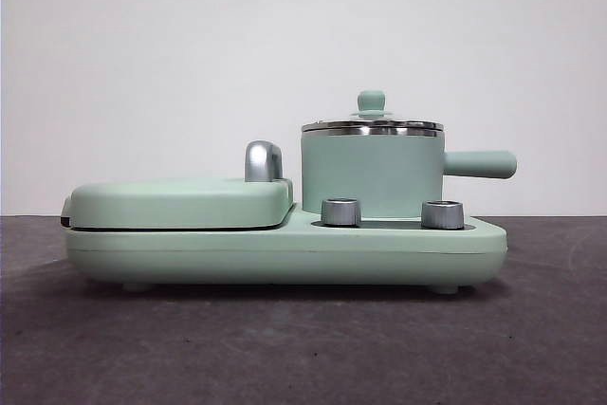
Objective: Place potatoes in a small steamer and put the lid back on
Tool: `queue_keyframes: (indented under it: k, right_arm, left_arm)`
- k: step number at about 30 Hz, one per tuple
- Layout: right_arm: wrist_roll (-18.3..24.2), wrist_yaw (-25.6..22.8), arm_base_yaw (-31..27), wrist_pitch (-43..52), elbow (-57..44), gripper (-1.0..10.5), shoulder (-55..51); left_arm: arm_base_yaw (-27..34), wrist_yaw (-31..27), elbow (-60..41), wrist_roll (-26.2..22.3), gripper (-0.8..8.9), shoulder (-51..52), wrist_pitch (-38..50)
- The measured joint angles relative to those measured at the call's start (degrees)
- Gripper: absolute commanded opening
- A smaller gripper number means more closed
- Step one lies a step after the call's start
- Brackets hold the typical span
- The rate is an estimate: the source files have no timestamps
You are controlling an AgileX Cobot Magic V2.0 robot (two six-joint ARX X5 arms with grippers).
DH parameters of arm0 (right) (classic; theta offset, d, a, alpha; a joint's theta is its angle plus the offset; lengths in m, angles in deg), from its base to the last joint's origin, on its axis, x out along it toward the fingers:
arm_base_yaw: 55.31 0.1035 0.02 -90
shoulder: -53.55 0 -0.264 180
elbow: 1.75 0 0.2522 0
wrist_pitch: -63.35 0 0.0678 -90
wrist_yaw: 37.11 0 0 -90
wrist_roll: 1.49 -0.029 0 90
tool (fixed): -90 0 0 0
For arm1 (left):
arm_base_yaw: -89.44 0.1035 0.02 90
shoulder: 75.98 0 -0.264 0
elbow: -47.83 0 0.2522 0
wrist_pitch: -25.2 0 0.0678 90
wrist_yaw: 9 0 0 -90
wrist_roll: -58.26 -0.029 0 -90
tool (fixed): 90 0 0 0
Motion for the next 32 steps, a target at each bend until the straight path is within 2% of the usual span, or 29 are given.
queue_keyframes:
  k: [3, 5, 8, 13, 17, 22, 32]
  right_arm:
    - [0.00, 0.00, 0.00, 0.00, 0.00, 0.2, 0.00]
    - [0.00, -0.02, 0.00, 0.00, 0.00, 0.2, 0.00]
    - [0.00, 0.00, 0.00, 0.02, 0.00, 0.2, 0.00]
    - [0.00, -0.02, 0.00, 0.00, 0.00, 0.2, 0.00]
    - [0.00, -0.02, 0.00, 0.00, 0.00, 0.2, 0.00]
    - [0.00, 0.00, 0.00, 0.00, 0.00, 0.2, 0.00]
    - [0.00, -0.02, 0.00, 0.02, 0.02, 0.2, 0.00]
  left_arm:
    - [0.96, -0.09, -2.95, -0.02, 0.25, 1.75, 5.75]
    - [3.65, 0.37, -7.15, -0.04, 0.25, 3.78, 10.84]
    - [11.15, 5.09, -17.07, -1.31, 0.25, 9.35, 21.79]
    - [27.63, 5.73, -37.05, -3.30, 0.25, 20.85, 39.47]
    - [35.74, 4.57, -49.03, -3.43, 0.25, 29.07, 44.35]
    - [37.03, 3.26, -55.30, -3.91, 0.25, 30.60, 45.24]
    - [37.09, 3.15, -55.39, -4.26, 0.25, 30.91, 45.83]
